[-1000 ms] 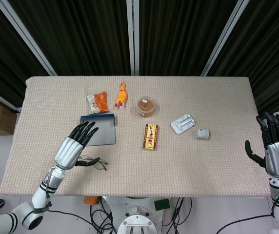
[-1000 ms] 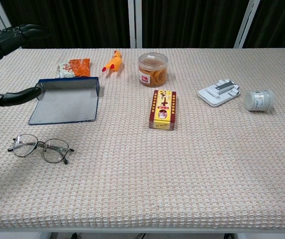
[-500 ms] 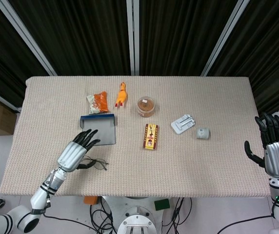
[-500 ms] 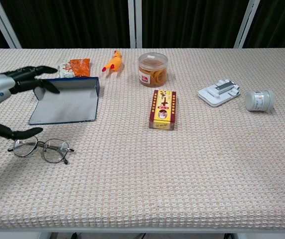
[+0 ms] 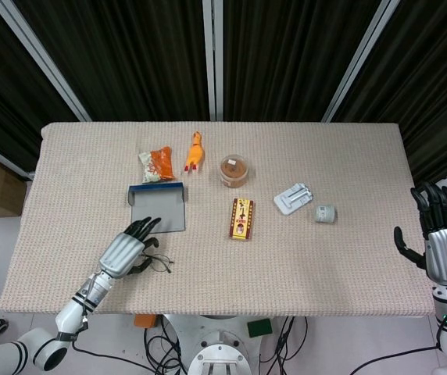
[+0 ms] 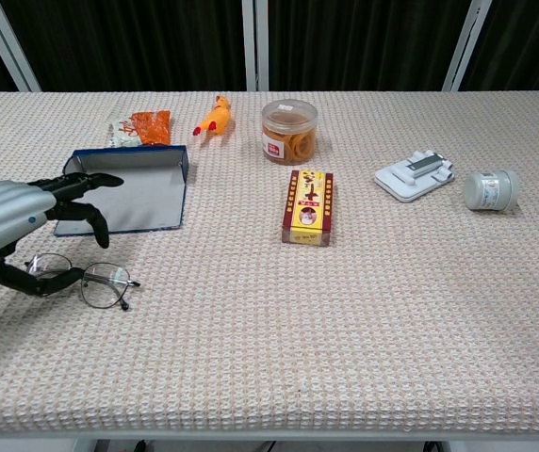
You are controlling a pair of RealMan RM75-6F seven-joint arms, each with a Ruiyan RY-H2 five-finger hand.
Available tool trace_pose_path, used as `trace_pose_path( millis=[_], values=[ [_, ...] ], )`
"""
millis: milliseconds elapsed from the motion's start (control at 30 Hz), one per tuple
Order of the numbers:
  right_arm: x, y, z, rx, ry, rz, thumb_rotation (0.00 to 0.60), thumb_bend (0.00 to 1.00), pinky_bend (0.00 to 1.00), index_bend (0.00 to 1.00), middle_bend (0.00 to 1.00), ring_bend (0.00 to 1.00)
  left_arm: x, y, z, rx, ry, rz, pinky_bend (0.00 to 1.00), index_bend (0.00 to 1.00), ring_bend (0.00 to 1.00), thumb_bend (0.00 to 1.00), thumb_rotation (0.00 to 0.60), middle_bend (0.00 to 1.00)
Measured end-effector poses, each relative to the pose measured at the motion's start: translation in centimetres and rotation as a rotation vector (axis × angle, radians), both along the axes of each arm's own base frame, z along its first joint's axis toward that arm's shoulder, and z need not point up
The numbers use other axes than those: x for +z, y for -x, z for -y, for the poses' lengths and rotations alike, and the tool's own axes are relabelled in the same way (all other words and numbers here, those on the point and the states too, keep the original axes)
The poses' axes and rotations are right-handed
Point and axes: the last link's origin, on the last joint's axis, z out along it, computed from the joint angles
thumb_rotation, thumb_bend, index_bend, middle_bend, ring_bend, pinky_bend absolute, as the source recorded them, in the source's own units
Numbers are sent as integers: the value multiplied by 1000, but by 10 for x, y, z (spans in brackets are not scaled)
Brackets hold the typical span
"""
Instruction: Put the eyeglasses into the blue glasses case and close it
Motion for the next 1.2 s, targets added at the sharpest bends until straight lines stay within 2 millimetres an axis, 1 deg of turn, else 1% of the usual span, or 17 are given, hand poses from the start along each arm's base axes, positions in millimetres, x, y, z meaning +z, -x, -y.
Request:
trace_pose_path(
  millis=[167, 433, 667, 933, 1200],
  values=[
    [-1, 0, 1, 0, -4, -1, 584, 477, 0, 0, 0, 0, -1, 2, 2, 2, 9, -9, 147, 435, 0, 344, 576, 0],
    [-3, 0, 1, -2, -9, -5, 584, 477, 0, 0, 0, 0, -2, 4, 1, 13, 9, -18, 147, 495, 0, 346, 600, 0],
    [-3, 0, 1, -3, -8, -10, 585, 477, 0, 0, 0, 0, -3, 6, 1, 25, 14, -32, 147, 536, 0, 348, 600, 0],
    [-5, 1, 3, -12, -20, -12, 583, 477, 0, 0, 0, 0, 0, 4, -1, 19, 3, -23, 147, 544, 0, 356, 600, 0],
    [-6, 2, 4, -18, -26, -12, 584, 477, 0, 0, 0, 0, 0, 3, -4, 38, 5, -17, 147, 594, 0, 422, 600, 0]
  ],
)
